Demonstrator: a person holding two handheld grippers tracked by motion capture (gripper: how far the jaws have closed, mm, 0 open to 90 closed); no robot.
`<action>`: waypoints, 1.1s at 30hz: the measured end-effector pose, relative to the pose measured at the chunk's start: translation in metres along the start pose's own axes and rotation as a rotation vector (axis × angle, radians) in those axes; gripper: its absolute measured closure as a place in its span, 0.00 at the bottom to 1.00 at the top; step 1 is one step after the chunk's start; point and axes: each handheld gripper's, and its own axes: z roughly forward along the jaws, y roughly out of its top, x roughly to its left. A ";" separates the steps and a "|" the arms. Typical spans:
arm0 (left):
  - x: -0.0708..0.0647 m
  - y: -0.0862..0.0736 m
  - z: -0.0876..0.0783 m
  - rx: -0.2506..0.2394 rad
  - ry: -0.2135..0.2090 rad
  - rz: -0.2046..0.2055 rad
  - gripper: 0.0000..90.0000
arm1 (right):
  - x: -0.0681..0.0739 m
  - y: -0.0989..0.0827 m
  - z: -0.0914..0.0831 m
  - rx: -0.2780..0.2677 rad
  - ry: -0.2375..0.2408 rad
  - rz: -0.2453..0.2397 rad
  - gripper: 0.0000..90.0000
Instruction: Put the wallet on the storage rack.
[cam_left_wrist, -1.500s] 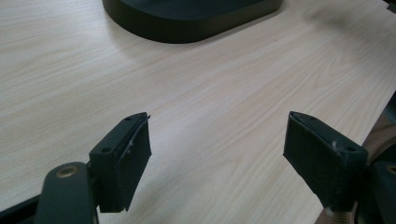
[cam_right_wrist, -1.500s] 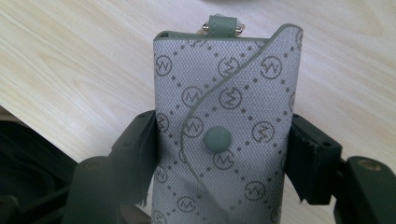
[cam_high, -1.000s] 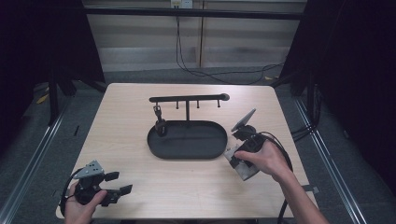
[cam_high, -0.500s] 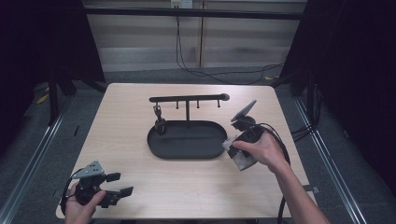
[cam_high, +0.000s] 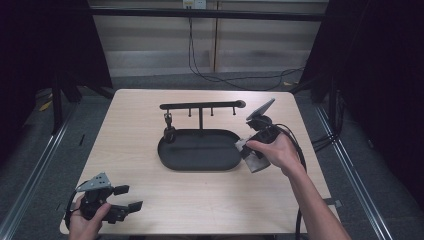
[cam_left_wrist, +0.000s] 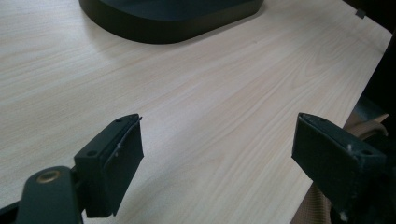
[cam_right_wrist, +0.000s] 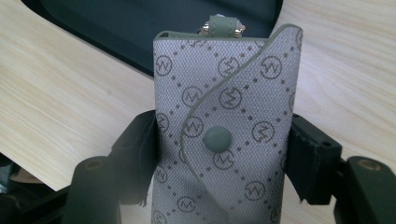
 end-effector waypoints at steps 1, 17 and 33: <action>0.000 0.000 0.000 0.001 0.001 0.005 0.18 | 0.000 0.001 0.000 0.004 0.005 0.010 0.37; -0.002 0.000 0.002 0.015 0.007 0.020 0.18 | -0.009 0.015 0.006 -0.055 0.061 0.076 0.37; -0.001 0.000 0.001 0.013 0.011 0.018 0.18 | -0.014 0.029 0.015 -0.151 0.113 0.129 0.37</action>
